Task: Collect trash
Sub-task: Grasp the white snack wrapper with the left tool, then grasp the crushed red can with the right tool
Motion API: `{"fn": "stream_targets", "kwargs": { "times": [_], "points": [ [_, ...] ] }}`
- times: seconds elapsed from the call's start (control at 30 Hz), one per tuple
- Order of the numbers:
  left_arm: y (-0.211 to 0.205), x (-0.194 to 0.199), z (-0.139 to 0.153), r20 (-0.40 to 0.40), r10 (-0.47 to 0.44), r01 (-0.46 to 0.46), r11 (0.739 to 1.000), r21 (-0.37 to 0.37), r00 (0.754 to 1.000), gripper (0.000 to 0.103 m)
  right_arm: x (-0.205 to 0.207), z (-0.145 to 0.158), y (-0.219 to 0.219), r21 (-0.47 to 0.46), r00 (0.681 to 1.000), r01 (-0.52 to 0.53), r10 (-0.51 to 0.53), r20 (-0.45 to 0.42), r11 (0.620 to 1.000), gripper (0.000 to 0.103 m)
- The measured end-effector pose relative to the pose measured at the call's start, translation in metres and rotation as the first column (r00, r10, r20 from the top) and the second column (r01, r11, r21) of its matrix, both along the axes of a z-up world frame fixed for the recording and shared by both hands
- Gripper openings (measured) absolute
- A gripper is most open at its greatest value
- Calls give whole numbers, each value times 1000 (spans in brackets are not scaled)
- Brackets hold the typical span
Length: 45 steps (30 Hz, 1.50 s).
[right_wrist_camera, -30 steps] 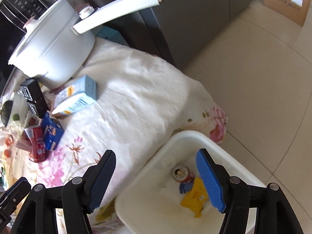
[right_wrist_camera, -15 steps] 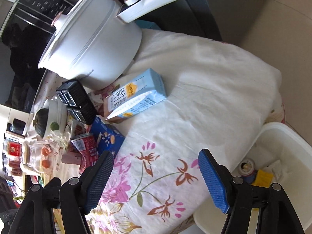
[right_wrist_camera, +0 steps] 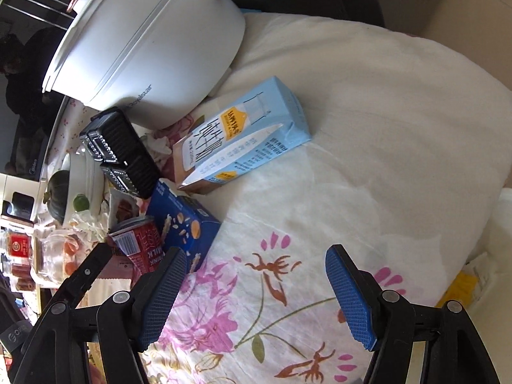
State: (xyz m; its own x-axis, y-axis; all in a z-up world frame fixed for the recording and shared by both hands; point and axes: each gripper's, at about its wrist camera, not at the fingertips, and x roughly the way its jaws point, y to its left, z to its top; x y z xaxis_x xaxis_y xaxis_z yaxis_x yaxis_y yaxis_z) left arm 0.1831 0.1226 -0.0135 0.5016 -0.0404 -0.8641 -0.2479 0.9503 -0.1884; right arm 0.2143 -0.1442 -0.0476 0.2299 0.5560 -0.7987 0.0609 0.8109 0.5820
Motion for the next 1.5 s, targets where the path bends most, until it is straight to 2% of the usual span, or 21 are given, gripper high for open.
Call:
{"fn": "stream_targets", "kwargs": {
  "times": [0.13, 0.23, 0.33, 0.5, 0.67, 0.77, 0.83, 0.93, 1.03, 1.13, 1.2, 1.3, 1.33, 1.43, 1.5],
  "points": [
    [-3, -9, 9, 1, -15, 15, 1000, -10, 1000, 13, -1, -1, 26, 72, 999, -51, 50, 10, 996, 77],
    [1, -22, 22, 0, 2, -2, 999, -48, 1000, 12, -4, -2, 47, 96, 995, -94, 92, 22, 991, 77],
    [9, -39, 38, 23, 25, -24, 998, -50, 999, 11, -5, -3, 67, 92, 991, -129, 126, 42, 987, 77],
    [40, -70, 56, 62, 106, -99, 989, -106, 992, 11, -8, -9, 99, 54, 978, -202, 199, 60, 978, 77],
    [61, -84, 52, 36, 155, -146, 974, -173, 987, 11, -14, -17, 131, 22, 963, -261, 259, 74, 965, 77],
    [69, -89, 50, 24, 161, -152, 965, -213, 987, 11, -15, -17, 147, -62, 950, -283, 288, 119, 957, 77],
    [72, -92, 51, 27, 162, -152, 964, -219, 986, 11, -13, -19, 155, -87, 946, -284, 294, 136, 955, 77],
    [75, -95, 54, 36, 159, -148, 967, -207, 987, 11, -9, -26, 162, -75, 946, -287, 295, 135, 955, 77],
    [80, -97, 52, 30, 166, -156, 964, -213, 986, 11, -9, -27, 168, -136, 933, -291, 312, 178, 947, 77],
    [83, -99, 50, 23, 167, -157, 960, -233, 986, 11, -10, -28, 173, -169, 928, -298, 327, 180, 939, 77],
    [83, -101, 51, 27, 162, -151, 958, -243, 986, 11, -10, -27, 172, -117, 928, -324, 339, 152, 939, 69],
    [85, -103, 54, 37, 165, -151, 956, -250, 986, 11, -13, -20, 174, 31, 912, -397, 390, 125, 917, 65],
    [86, -103, 55, 37, 168, -153, 955, -253, 985, 11, -15, -17, 175, 28, 910, -404, 398, 120, 915, 65],
    [87, -104, 54, 32, 171, -157, 953, -258, 985, 11, -22, 0, 176, -143, 893, -367, 391, 222, 919, 65],
    [86, -105, 52, 26, 168, -155, 952, -265, 985, 11, -21, 2, 180, -207, 879, -359, 404, 252, 910, 65]
  ]
}}
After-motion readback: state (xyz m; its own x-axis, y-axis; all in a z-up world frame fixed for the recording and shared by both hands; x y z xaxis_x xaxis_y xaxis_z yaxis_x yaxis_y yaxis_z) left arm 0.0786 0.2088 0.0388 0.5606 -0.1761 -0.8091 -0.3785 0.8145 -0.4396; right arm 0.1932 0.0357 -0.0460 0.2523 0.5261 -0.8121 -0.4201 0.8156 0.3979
